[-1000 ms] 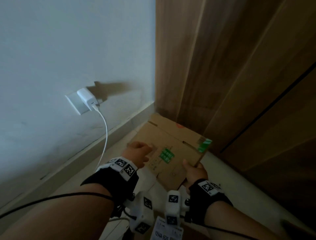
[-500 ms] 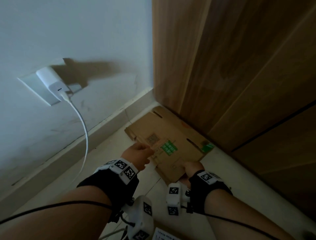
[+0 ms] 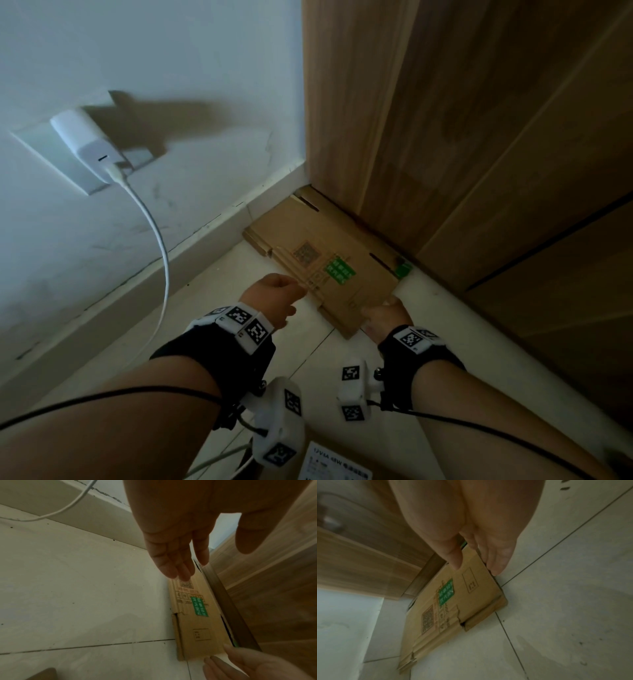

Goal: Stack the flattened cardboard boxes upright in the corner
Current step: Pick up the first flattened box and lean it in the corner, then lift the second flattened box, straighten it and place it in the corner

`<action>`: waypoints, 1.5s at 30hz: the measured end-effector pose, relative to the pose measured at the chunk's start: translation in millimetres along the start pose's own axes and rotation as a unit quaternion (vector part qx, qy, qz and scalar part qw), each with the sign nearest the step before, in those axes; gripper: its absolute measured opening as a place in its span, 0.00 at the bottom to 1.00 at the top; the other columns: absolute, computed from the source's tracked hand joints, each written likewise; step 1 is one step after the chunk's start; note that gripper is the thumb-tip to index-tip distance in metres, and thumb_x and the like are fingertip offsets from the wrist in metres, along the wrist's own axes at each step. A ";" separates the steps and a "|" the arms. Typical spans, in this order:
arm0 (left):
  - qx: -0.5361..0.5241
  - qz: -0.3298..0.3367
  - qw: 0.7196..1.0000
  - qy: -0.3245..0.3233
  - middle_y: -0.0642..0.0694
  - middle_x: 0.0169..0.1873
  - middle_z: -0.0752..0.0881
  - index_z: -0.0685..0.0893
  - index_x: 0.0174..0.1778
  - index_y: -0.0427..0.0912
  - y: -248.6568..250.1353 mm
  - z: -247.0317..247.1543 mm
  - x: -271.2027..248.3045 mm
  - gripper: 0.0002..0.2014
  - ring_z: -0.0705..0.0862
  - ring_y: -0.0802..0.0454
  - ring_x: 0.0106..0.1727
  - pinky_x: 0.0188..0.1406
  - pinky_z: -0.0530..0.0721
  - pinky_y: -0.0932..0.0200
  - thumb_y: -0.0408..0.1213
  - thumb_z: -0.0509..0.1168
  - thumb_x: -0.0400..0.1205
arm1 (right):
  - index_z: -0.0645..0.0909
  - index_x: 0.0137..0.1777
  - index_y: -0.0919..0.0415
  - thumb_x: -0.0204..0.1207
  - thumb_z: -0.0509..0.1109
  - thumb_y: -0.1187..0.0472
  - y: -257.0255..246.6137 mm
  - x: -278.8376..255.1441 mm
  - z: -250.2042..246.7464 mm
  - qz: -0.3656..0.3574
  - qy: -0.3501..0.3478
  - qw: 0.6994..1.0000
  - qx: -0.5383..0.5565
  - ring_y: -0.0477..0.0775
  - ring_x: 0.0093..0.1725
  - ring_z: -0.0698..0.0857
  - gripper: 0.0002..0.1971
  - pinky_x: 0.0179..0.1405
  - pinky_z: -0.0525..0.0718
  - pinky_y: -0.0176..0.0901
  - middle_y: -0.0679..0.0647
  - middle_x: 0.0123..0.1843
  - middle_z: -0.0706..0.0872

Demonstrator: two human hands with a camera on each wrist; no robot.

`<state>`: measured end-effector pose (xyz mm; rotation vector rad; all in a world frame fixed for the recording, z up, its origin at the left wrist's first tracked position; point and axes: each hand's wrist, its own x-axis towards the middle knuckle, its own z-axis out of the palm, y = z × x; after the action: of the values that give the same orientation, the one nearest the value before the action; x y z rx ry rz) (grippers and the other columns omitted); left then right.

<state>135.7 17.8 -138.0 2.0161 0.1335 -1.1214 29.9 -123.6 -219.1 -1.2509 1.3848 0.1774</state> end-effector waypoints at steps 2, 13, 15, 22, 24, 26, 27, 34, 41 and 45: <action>-0.006 0.000 1.000 0.000 0.40 0.49 0.82 0.79 0.54 0.42 1.5 0.9 -2.7 0.10 0.81 0.45 0.47 0.47 0.79 0.53 0.40 0.65 0.78 | 0.61 0.78 0.65 0.73 0.70 0.66 4.0 2.4 -2.8 -0.003 0.003 1.000 0.017 0.64 0.70 0.77 0.34 0.69 0.78 0.52 0.61 0.74 0.74; -0.019 0.057 0.998 -0.009 0.41 0.46 0.81 0.79 0.40 0.48 39.2 16.9 -55.5 0.03 0.79 0.50 0.39 0.35 0.77 0.59 0.40 0.66 0.78 | 0.73 0.71 0.71 0.75 0.69 0.64 -18.4 -47.0 -52.9 -0.025 -0.012 0.999 0.018 0.63 0.57 0.81 0.25 0.61 0.81 0.56 0.68 0.63 0.80; -0.018 0.071 0.997 -0.017 0.41 0.46 0.81 0.78 0.37 0.49 48.1 24.5 -71.7 0.05 0.79 0.52 0.37 0.33 0.77 0.59 0.41 0.66 0.78 | 0.70 0.74 0.67 0.75 0.69 0.64 -25.4 -62.8 -68.5 -0.022 -0.016 0.998 0.050 0.60 0.54 0.78 0.27 0.55 0.81 0.52 0.66 0.62 0.79; -0.011 0.117 0.992 -0.040 0.42 0.46 0.82 0.80 0.44 0.44 71.6 55.5 -132.1 0.05 0.80 0.50 0.39 0.31 0.76 0.60 0.41 0.66 0.77 | 0.74 0.40 0.63 0.77 0.67 0.64 -36.8 -117.7 -143.2 -0.053 0.037 0.997 0.033 0.56 0.39 0.78 0.06 0.37 0.77 0.48 0.57 0.35 0.74; -0.006 0.127 0.991 -0.051 0.44 0.42 0.81 0.79 0.37 0.47 77.1 69.2 -152.6 0.06 0.79 0.51 0.38 0.32 0.76 0.61 0.42 0.66 0.78 | 0.78 0.43 0.66 0.75 0.69 0.63 -40.9 -138.6 -171.6 -0.077 0.055 0.996 0.000 0.58 0.38 0.78 0.05 0.39 0.77 0.49 0.61 0.38 0.77; 0.003 0.139 0.988 -0.065 0.46 0.37 0.80 0.77 0.35 0.48 81.7 86.6 -174.7 0.07 0.78 0.53 0.35 0.34 0.76 0.60 0.42 0.65 0.79 | 0.76 0.64 0.70 0.75 0.69 0.62 -38.5 -158.5 -204.9 -0.102 0.080 0.991 -0.035 0.61 0.47 0.80 0.19 0.48 0.80 0.51 0.63 0.44 0.81; 0.008 0.146 0.987 -0.071 0.46 0.36 0.79 0.77 0.36 0.48 83.8 96.1 -185.9 0.07 0.78 0.52 0.35 0.34 0.76 0.60 0.42 0.65 0.79 | 0.73 0.70 0.69 0.76 0.69 0.61 -35.9 -168.9 -222.6 -0.105 0.093 0.989 -0.043 0.61 0.51 0.80 0.23 0.55 0.82 0.53 0.64 0.49 0.82; 0.041 0.165 0.977 -0.130 0.35 0.53 0.85 0.79 0.65 0.37 88.3 163.7 -239.0 0.18 0.85 0.39 0.54 0.39 0.79 0.54 0.39 0.62 0.80 | 0.74 0.69 0.63 0.77 0.68 0.61 20.7 -206.7 -332.0 -0.091 0.137 0.985 -0.050 0.55 0.46 0.81 0.21 0.42 0.82 0.45 0.56 0.42 0.81; 0.097 0.169 0.967 -0.164 0.38 0.48 0.83 0.76 0.68 0.32 70.5 232.2 -270.4 0.19 0.83 0.40 0.54 0.55 0.78 0.48 0.37 0.60 0.82 | 0.75 0.69 0.62 0.75 0.71 0.61 101.2 -206.1 -396.7 -0.032 0.148 0.987 -0.061 0.56 0.53 0.80 0.22 0.55 0.82 0.48 0.55 0.45 0.81; 0.121 0.137 0.964 -0.190 0.42 0.46 0.78 0.76 0.68 0.34 64.1 259.1 -280.4 0.18 0.78 0.47 0.44 0.47 0.75 0.52 0.35 0.59 0.82 | 0.75 0.71 0.61 0.73 0.73 0.59 126.2 -199.8 -419.3 -0.020 0.156 0.980 -0.122 0.59 0.63 0.82 0.26 0.67 0.81 0.53 0.59 0.64 0.82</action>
<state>-176.8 -127.3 38.5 1.9085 -0.4873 -1.3670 -379.3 -267.0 -10.2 -1.5605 1.6417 0.1293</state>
